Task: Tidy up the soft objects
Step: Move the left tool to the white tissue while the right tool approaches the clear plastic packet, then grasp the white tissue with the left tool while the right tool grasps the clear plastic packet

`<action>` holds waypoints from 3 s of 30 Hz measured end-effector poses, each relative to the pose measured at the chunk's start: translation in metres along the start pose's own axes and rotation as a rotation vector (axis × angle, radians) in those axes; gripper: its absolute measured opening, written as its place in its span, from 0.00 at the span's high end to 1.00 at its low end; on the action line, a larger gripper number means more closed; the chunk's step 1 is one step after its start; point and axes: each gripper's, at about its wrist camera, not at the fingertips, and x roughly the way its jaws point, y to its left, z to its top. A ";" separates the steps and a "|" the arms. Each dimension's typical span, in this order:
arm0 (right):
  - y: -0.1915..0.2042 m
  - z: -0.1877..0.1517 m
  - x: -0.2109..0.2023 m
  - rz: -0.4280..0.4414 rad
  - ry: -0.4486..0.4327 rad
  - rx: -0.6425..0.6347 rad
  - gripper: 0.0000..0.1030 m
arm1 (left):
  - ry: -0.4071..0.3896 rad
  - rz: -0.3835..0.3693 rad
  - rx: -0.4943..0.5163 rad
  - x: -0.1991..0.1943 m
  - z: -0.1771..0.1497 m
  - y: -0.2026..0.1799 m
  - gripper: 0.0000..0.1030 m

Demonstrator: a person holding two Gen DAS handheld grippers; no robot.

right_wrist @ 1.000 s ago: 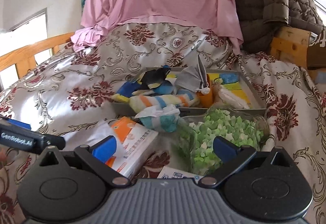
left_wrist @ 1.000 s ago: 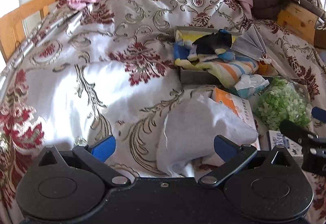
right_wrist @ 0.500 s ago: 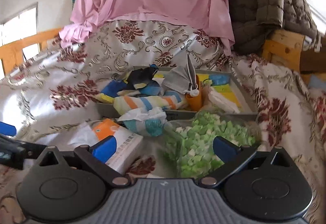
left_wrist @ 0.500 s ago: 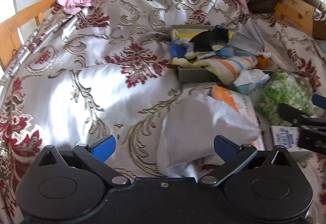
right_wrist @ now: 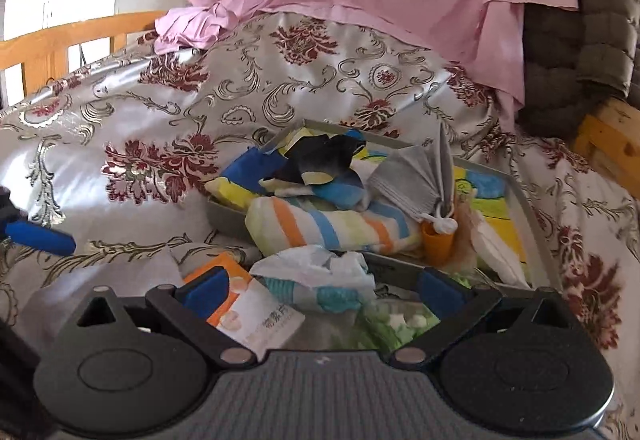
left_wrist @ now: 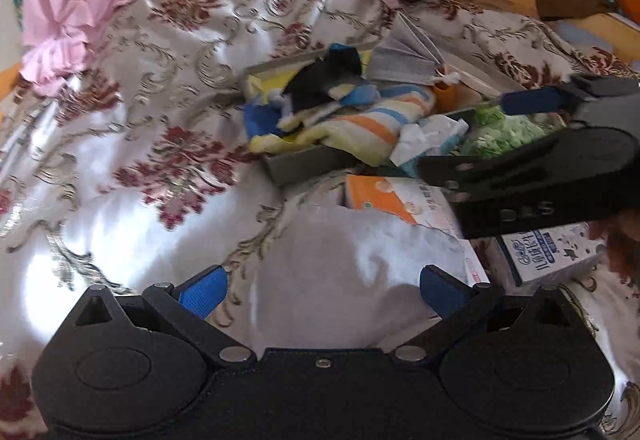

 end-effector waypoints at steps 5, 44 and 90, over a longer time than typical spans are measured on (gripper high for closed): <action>-0.001 0.006 0.016 -0.006 0.050 0.018 0.02 | 0.036 -0.086 -0.089 0.011 -0.001 0.011 0.01; 0.027 0.007 0.012 -0.022 0.000 -0.091 0.33 | 0.028 -0.292 -0.420 0.013 0.002 0.061 0.98; 0.019 -0.030 -0.042 0.196 -0.013 0.115 0.71 | 0.078 -0.046 -0.271 0.020 -0.005 0.049 0.96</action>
